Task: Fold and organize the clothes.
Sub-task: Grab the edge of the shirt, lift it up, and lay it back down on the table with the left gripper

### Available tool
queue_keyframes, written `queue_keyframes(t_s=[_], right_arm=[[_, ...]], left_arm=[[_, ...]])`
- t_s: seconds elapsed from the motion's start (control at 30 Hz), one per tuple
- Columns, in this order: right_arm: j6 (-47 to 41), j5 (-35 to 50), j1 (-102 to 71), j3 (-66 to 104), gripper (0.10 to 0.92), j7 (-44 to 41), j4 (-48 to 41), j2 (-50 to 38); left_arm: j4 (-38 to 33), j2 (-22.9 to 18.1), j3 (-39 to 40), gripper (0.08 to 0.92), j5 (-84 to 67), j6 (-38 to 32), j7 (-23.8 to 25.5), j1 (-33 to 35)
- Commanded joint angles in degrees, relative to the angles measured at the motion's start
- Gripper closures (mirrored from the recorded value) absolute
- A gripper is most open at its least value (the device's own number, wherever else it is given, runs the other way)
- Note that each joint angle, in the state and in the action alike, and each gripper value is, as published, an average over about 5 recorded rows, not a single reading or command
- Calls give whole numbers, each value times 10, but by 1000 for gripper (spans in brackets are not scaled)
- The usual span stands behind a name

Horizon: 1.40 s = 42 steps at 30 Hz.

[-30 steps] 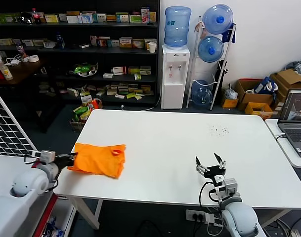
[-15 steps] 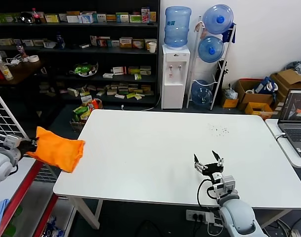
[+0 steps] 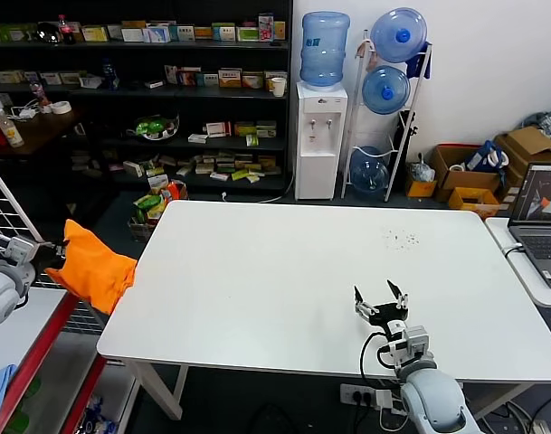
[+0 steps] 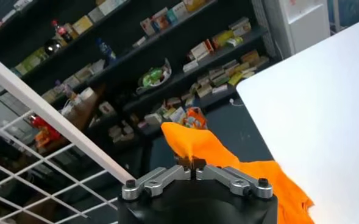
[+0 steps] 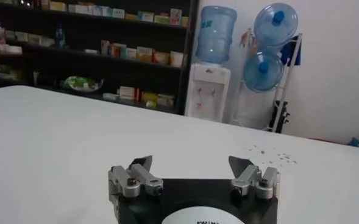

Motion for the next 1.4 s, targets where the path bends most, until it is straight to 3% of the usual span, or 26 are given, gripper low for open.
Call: queue_keyframes(t_s=[0.03,0.33,0.53,0.7,1.0,1.17,1.4], right_arm=[[2,-4,-3,-2,203,-1,-3,3],[4,-6,-6,-3,203,-1,-2,4],[3,-8,-14,-1,203,0,5,3],[2,-12,-25,4,203,0,12,3],[1,-15,-42,19,203,-3,28,2],[5,-18,-50,30,203,-15,36,0],[15,-19,-64,56,203,-40,50,-8]], left_arm=[[12,-6,13,898,49,-17,5,-21],[19,8,14,898,54,-26,9,-24],[-26,-34,13,898,39,-16,-8,-1],[-106,-81,22,898,26,2,-31,19],[-230,-137,38,898,-144,79,-115,34],[-242,-215,62,898,-188,84,-158,60],[-165,-402,111,898,-103,48,-166,52]])
